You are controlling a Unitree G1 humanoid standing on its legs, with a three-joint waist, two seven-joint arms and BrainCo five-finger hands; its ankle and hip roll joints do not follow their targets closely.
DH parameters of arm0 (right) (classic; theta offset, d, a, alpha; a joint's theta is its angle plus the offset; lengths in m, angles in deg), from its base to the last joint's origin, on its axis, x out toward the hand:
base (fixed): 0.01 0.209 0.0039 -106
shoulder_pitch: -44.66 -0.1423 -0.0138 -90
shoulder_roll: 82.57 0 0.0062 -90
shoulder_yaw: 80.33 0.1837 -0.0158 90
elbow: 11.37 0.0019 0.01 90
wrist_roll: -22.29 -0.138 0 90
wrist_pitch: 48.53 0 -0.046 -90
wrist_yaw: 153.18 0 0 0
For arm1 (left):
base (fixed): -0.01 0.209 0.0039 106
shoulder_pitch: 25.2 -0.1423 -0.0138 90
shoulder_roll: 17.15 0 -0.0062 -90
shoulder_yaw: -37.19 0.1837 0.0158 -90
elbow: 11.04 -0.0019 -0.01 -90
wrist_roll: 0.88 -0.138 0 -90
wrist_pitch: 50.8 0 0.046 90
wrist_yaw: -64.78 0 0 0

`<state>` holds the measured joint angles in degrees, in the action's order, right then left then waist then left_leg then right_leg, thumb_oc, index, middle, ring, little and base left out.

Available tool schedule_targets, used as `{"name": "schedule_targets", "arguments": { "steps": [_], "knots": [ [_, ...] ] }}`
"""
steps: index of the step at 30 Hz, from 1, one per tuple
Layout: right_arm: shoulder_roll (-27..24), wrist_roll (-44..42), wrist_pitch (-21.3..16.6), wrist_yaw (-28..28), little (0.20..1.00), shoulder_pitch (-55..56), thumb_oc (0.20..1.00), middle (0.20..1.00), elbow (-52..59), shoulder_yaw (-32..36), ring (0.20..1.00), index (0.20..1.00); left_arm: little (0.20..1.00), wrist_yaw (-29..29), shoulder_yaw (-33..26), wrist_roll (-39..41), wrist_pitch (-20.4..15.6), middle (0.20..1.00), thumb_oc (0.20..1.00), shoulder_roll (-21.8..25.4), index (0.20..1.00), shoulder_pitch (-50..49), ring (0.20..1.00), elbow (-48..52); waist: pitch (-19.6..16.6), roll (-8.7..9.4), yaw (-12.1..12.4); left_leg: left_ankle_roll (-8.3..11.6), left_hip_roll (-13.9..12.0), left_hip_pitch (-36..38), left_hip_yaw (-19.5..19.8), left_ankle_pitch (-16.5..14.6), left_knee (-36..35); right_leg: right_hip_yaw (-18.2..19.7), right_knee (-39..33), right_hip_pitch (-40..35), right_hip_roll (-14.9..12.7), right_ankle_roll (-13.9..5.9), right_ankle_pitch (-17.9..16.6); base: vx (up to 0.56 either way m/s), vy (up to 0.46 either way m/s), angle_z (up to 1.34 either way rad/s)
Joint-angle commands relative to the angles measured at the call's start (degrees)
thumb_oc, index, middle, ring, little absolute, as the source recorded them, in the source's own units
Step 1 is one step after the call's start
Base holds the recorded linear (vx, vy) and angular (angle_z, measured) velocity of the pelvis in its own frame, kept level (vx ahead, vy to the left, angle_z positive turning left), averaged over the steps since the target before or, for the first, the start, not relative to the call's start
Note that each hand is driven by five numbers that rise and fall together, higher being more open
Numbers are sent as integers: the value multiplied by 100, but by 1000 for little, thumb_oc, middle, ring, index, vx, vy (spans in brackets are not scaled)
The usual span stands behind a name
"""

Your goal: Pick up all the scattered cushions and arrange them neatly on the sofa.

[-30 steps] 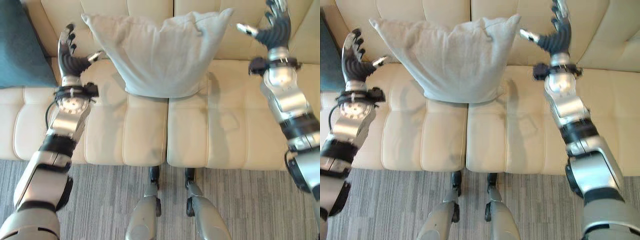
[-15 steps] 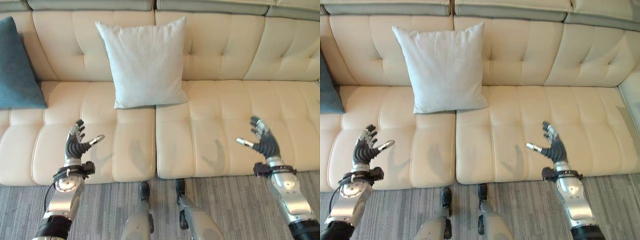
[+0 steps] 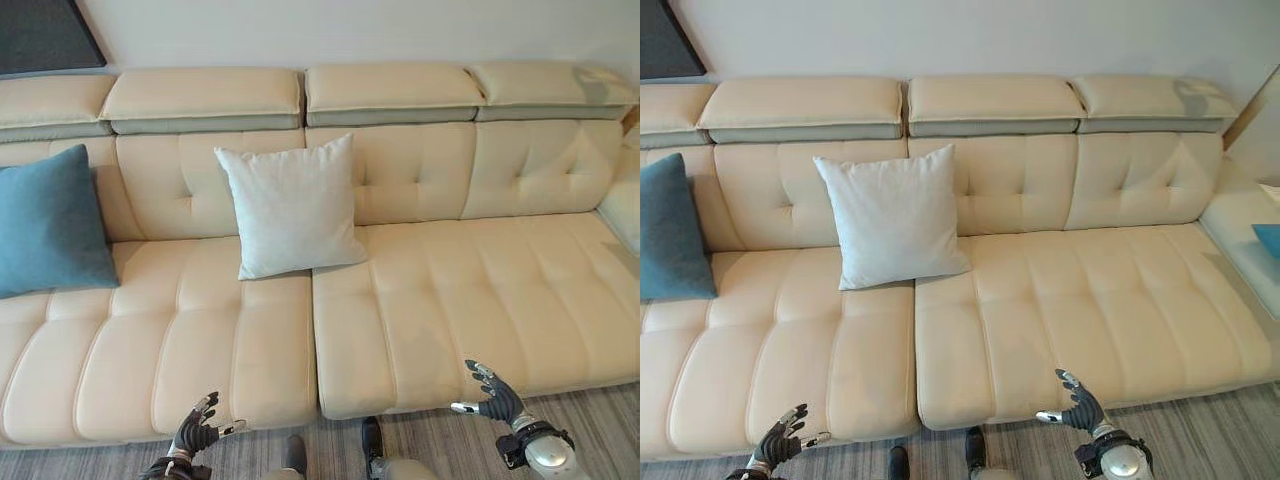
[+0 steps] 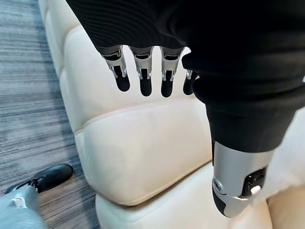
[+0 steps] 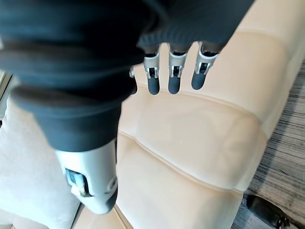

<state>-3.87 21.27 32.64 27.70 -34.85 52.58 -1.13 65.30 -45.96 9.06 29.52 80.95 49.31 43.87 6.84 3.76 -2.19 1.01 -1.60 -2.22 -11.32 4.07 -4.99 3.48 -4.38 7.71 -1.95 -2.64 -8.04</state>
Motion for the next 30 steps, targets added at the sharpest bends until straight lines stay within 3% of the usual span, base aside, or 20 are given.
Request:
{"name": "schedule_targets", "arguments": {
  "steps": [1,4,6,7,8,10,12,16,17,18,20,26,28,30],
  "knots": [
    [65,-46,-158,-99,1000,-486,1000,1000,234,-179,1000,1000,1000,182,-210,-70,-242,1000,1000,291,1000,548,1000,103,383,-66,19,-80,-67,-33,250,-303,19,-175,1511,240,-187,-735,782,-219,-16,-68],
    [163,-162,-178,-152,1000,-405,1000,1000,108,-95,1000,1000,1000,251,-300,-51,-225,1000,1000,387,1000,598,1000,230,390,-168,93,-85,-173,-273,326,-82,83,-177,2707,90,-168,-638,1053,-324,-98,-36],
    [206,-196,-194,-213,1000,-327,1000,1000,118,1,1000,1000,1000,304,-321,-74,-236,1000,1000,391,1000,589,1000,278,319,-178,148,-21,-201,-418,391,38,71,-109,2897,-72,-107,-567,1080,-219,-160,18],
    [233,-253,-221,-261,1000,-331,1000,1000,90,55,1000,1000,1000,317,-279,-62,-251,1000,1000,387,1000,627,1000,331,280,-135,221,39,-188,-585,473,130,67,-149,2351,-462,-53,-442,1549,-152,-193,29],
    [237,-347,-190,-328,1000,-355,1000,1000,79,128,1000,1000,1000,348,-319,-4,-263,1000,1000,347,1000,669,1000,317,239,-100,296,146,-243,-814,505,319,78,-192,2005,-661,18,-335,1757,-205,-234,35],
    [208,-452,-207,-365,1000,-314,1000,1000,150,193,1000,1000,1000,416,-329,50,-278,1000,1000,279,1000,714,1000,274,194,-107,290,275,-300,-1019,466,504,54,-161,1307,-814,183,-165,1819,-222,-202,22],
    [120,-510,-196,-401,1000,-308,1000,1000,145,303,1000,1000,1000,441,-321,118,-265,1000,1000,175,1000,707,1000,356,281,-160,279,403,-355,-1181,503,618,102,-248,1075,-802,271,-113,1745,-262,-157,22],
    [33,-617,-163,-380,1000,-195,1000,1000,136,459,1000,1000,1000,370,-309,94,-299,1000,1000,40,1000,654,1000,419,373,-98,153,317,-165,-1116,614,114,678,-404,877,-590,77,-141,1379,-307,-49,8],
    [-4,-618,-158,-343,1000,-116,1000,1000,152,475,1000,1000,1000,334,-337,136,-316,1000,1000,29,1000,554,1000,499,352,-28,102,276,-44,-883,755,-364,995,-371,820,-528,-51,-164,1223,-195,-4,-3],
    [-4,-618,-158,-343,1000,-117,1000,1000,153,476,1000,1000,1000,334,-337,136,-316,1000,1000,28,1000,555,1000,499,340,-32,101,277,-48,-900,757,-352,991,-372,813,-513,-46,-163,1209,-179,1,3],
    [-20,-590,-157,-334,1000,-131,1000,1000,165,460,1000,1000,1000,339,-335,198,-348,1000,1000,-43,1000,531,1000,494,318,-56,71,262,67,-589,1007,-631,1078,-267,720,-450,-40,-187,1128,-102,35,-21],
    [146,-689,-140,-342,1000,12,1000,1000,46,507,1000,1000,1000,298,-107,77,-280,1000,1000,-63,1000,620,1000,528,76,-164,-227,189,26,-91,683,-528,397,-121,472,-441,39,-245,963,-16,57,-21],
    [146,-689,-139,-342,1000,14,1000,1000,48,509,1000,1000,1000,298,-106,77,-281,1000,1000,-63,1000,621,1000,526,82,-164,-214,189,24,-75,671,-525,385,-109,468,-448,41,-245,960,-12,50,-40],
    [255,-851,-105,-320,1000,58,1000,1000,45,549,1000,1000,1000,315,-104,39,-235,1000,1000,-56,1000,623,1000,537,59,-144,-309,119,54,47,559,-586,310,173,433,-414,78,-291,839,-11,89,-53]
  ]
}}
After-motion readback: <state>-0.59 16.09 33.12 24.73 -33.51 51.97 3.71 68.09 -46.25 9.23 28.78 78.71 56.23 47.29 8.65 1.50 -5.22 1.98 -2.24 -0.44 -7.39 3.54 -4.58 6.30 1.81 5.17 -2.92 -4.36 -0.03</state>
